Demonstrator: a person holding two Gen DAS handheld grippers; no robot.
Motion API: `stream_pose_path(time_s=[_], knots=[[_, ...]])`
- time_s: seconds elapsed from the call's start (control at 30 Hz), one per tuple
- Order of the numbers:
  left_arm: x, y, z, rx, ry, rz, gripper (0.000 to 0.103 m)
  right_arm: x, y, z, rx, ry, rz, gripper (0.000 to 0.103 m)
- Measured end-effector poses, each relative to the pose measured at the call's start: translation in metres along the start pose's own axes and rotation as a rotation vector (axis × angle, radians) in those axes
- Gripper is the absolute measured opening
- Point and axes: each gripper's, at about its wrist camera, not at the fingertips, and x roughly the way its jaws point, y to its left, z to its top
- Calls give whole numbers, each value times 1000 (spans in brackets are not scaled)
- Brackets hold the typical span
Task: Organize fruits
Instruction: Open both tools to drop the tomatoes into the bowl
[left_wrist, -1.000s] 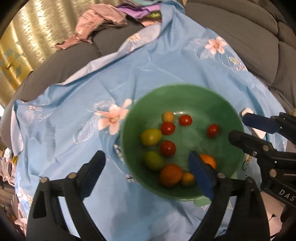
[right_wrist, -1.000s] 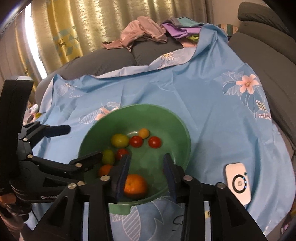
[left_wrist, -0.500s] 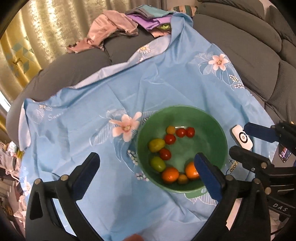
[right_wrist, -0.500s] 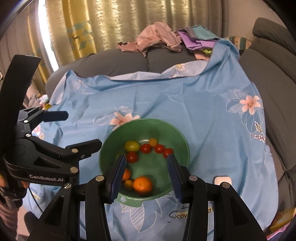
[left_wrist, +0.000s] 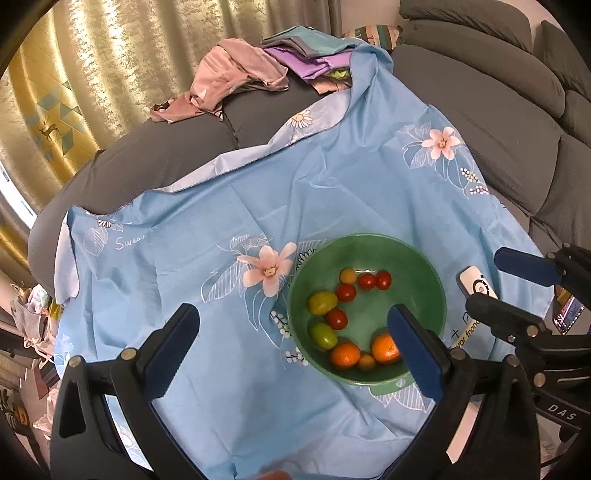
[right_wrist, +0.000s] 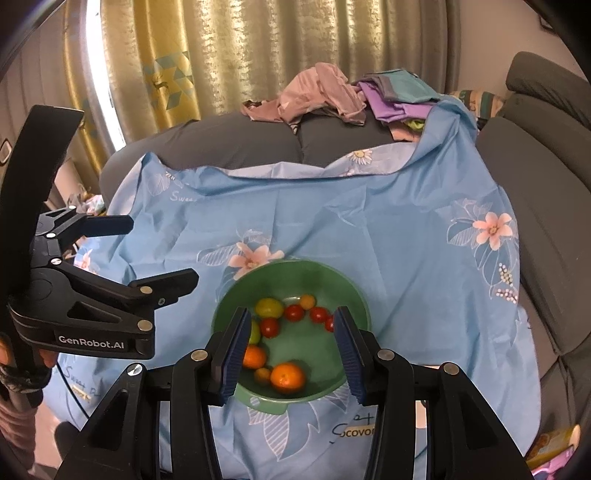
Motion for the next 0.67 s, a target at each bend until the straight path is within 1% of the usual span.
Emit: stream_pose_path(time_s=[0.17,0.67], knots=[[-2,1,3,-13,0,6,102,-1,0,1,-3,0,-3,47],[-3,-2,7,-25,4,-9,102,-2,-1,4,-2,-3,-3,47]])
